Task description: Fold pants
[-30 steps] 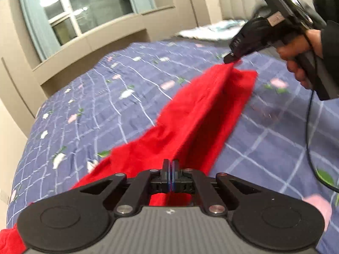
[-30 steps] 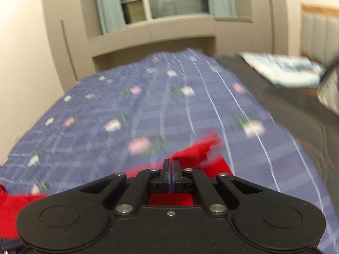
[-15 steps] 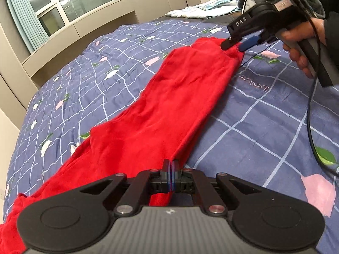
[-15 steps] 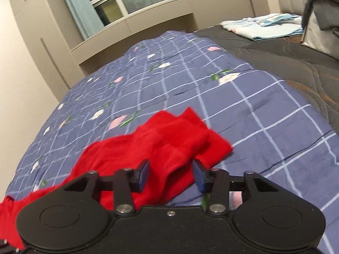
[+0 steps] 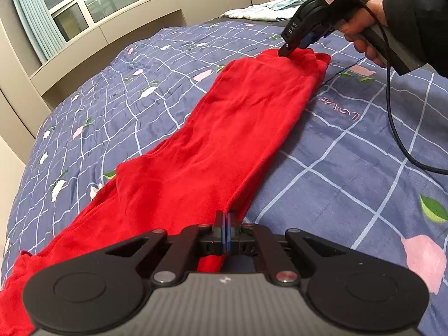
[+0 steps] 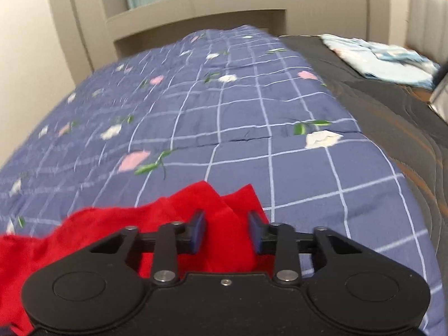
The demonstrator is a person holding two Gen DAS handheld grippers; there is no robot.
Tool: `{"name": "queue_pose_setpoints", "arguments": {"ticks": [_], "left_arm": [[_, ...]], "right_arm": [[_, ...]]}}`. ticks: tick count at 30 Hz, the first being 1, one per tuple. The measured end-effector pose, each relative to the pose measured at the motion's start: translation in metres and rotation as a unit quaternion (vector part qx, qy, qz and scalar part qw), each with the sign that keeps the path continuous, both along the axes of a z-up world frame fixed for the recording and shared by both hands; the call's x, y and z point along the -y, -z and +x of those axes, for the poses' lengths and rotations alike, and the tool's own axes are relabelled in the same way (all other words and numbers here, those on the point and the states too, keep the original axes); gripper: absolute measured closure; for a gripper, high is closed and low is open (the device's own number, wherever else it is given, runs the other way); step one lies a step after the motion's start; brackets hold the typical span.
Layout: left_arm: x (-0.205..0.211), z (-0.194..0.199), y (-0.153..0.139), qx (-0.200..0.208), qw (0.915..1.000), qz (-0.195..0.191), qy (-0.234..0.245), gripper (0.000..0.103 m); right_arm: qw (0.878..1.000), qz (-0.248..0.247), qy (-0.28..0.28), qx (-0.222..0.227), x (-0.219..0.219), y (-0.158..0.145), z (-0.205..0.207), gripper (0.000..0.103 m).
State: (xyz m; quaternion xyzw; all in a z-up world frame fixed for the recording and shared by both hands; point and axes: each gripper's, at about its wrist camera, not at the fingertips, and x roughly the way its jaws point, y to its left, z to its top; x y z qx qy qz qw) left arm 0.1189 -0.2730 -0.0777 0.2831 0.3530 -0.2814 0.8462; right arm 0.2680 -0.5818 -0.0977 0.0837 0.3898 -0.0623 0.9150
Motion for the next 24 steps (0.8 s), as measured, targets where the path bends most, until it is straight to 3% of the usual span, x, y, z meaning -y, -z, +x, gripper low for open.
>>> {"name": "queue_pose_setpoints", "arguments": {"ticks": [3,7,12,16,20,21,24], "left_arm": [[0.0,0.001,0.001,0.0,1.0,0.0,-0.001,0.103],[-0.002,0.001,-0.005,0.003,0.9999,-0.014,-0.009,0.103],[0.0,-0.001,-0.019,0.028,0.999,-0.034,-0.006,0.103],[0.007,0.005,-0.008,0.003,0.9999,-0.013,-0.001,0.103],[0.003,0.008,-0.007,-0.024,0.9993,-0.026,-0.012,0.094],[0.0,0.009,-0.009,-0.028,0.9989,-0.034,-0.014,0.085],[-0.008,0.014,-0.018,-0.043,0.9965,-0.065,-0.03,0.042]], "right_arm": [[0.999,-0.022,-0.028,-0.002,-0.009,-0.003,0.001,0.094],[0.998,-0.043,-0.035,0.008,-0.012,-0.009,-0.003,0.098],[0.997,-0.057,0.004,0.05,0.001,-0.024,-0.018,0.098],[0.997,-0.067,0.015,0.027,0.006,-0.013,-0.017,0.098],[0.997,-0.068,0.029,0.021,0.008,-0.002,-0.021,0.098],[0.997,-0.068,0.034,0.024,0.009,-0.002,-0.023,0.098],[0.996,-0.074,0.04,0.029,0.007,-0.003,-0.025,0.098]]}}
